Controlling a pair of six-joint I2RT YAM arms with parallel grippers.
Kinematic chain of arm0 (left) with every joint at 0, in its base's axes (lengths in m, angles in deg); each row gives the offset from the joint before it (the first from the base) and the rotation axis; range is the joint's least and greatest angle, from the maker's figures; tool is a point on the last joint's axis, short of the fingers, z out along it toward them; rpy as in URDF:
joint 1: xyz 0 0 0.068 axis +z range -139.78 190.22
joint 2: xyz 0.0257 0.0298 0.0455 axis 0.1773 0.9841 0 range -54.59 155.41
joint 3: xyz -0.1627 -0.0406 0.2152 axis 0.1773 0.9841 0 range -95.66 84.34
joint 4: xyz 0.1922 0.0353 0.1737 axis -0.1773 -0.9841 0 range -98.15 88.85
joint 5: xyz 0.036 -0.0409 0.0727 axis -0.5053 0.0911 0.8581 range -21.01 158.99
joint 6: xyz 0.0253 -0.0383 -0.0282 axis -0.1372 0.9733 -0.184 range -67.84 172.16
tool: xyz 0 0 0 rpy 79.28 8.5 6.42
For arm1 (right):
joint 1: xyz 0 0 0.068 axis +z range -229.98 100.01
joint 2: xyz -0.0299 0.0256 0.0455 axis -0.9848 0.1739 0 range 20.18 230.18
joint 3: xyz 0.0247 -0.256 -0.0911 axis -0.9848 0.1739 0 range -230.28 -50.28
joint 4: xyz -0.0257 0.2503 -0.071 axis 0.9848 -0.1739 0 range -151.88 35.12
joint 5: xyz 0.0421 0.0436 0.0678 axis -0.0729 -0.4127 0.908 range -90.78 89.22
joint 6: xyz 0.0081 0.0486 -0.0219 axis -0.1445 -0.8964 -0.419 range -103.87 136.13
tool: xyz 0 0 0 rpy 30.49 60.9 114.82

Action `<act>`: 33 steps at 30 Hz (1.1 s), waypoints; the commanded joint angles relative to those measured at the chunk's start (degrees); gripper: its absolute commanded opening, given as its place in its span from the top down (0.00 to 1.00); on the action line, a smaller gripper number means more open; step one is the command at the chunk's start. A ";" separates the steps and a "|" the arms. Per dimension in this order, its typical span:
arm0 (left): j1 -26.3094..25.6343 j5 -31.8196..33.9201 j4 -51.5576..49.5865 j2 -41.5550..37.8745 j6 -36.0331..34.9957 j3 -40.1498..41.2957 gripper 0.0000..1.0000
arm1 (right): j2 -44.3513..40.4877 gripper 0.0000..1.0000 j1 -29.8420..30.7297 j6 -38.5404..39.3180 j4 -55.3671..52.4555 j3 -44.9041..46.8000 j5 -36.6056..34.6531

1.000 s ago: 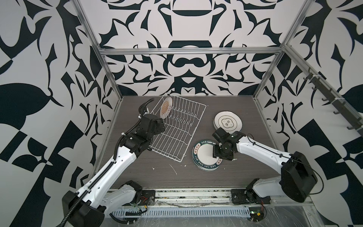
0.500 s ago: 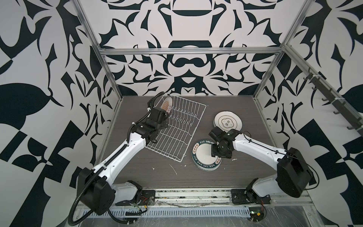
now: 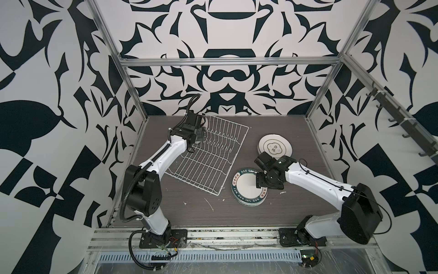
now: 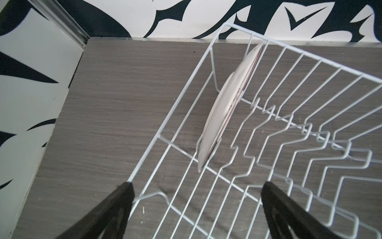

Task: Unload the plates from the dish rack
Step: Pick up a plate from the dish rack.

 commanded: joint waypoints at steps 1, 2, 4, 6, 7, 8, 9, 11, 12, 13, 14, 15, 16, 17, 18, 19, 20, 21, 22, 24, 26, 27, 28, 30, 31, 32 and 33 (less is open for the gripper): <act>1.20 -3.17 -0.19 4.49 -2.54 -3.96 0.01 | -1.30 0.22 -0.49 1.36 1.24 -1.04 -0.86; 1.53 -3.22 -0.32 5.73 -2.72 -5.01 0.01 | -1.33 0.22 -0.57 1.57 1.34 -1.22 -0.90; 2.16 -4.31 -0.83 8.25 -2.93 -7.07 0.01 | -1.47 0.21 -0.67 1.95 1.75 -1.66 -0.68; 2.46 -4.67 -1.18 10.12 -2.93 -8.76 0.01 | -1.46 0.20 -1.00 2.23 1.84 -1.94 -0.59; 2.51 -4.90 -1.32 10.85 -2.95 -9.36 0.01 | -1.54 0.18 -1.02 2.46 1.84 -2.03 -0.51; 2.49 -5.02 -1.29 11.46 -3.09 -9.86 0.01 | -1.64 0.17 -1.09 2.52 1.85 -2.04 -0.55; 2.48 -5.07 -1.20 11.93 -3.24 -10.24 0.01 | -1.80 0.17 -1.24 2.60 1.83 -2.04 -0.50; 2.49 -5.37 -1.06 12.76 -3.35 -10.90 0.01 | -2.39 0.16 -1.47 2.70 1.86 -1.86 -0.51; 2.55 -5.61 -1.15 13.21 -3.44 -11.28 0.00 | -2.76 0.15 -1.68 2.77 1.84 -1.82 -0.43; 2.54 -5.79 -1.37 13.70 -3.45 -11.75 0.02 | -3.20 0.15 -1.91 2.78 1.90 -1.75 -0.34; 2.52 -6.22 -1.53 14.15 -3.41 -12.15 0.03 | -3.54 0.14 -1.98 2.86 1.84 -1.64 -0.25; 2.53 -6.57 -1.63 14.62 -3.54 -12.53 0.05 | -3.97 0.10 -2.12 2.87 1.83 -1.53 -0.31; 2.48 -7.07 -1.60 14.99 -3.62 -12.85 0.07 | -4.43 0.00 -2.33 2.86 1.81 -1.43 -0.24; 2.56 -7.36 -1.61 15.31 -3.59 -13.08 0.09 | -4.74 0.00 -2.44 2.86 1.67 -1.26 -0.20; 2.50 -7.52 -1.58 15.56 -3.72 -13.28 0.12 | -5.20 0.00 -2.53 2.94 1.70 -1.02 -0.24; 2.54 -7.75 -1.39 15.70 -3.85 -13.32 0.14 | -5.66 0.00 -2.63 2.95 1.68 -0.82 -0.16; 2.54 -7.83 -1.09 15.86 -3.98 -13.32 0.19 | -6.12 0.00 -2.73 2.87 1.68 -0.57 -0.16; 2.54 -7.84 -1.01 15.96 -4.13 -13.35 0.24 | -6.56 0.00 -2.78 2.86 1.58 -0.33 -0.20; 2.60 -7.86 -0.85 16.09 -4.21 -13.35 0.29 | -7.00 0.00 -2.88 2.90 1.48 -0.11 -0.11; 2.54 -8.05 -0.45 16.18 -4.42 -13.25 0.37 | -7.75 0.00 -3.12 2.86 1.37 0.18 -0.17; 2.60 -8.35 -0.32 16.26 -4.88 -13.22 0.44 | -8.59 0.00 -3.15 2.84 1.24 0.49 -0.15; 2.53 -8.69 -0.31 16.47 -5.10 -13.28 0.47 | -8.97 0.00 -3.15 2.78 1.24 0.66 -0.18; 2.59 -8.74 -0.31 16.71 -5.35 -13.42 0.49 | -9.36 0.00 -3.15 2.85 1.27 0.77 -0.15; 2.58 -9.22 -1.05 17.27 -5.74 -14.05 0.56 | -9.88 0.00 -3.13 2.63 1.10 1.11 -0.15; 2.59 -9.24 -1.26 17.44 -5.86 -14.20 0.59 | -10.11 0.00 -3.21 2.60 0.95 1.21 -0.28; 2.56 -9.24 -1.50 17.62 -6.05 -14.27 0.62 | -10.32 0.00 -3.19 2.47 0.80 1.30 -0.24; 2.58 -9.23 -1.59 17.63 -6.17 -14.27 0.65 | -10.55 0.00 -3.15 2.46 0.81 1.43 -0.24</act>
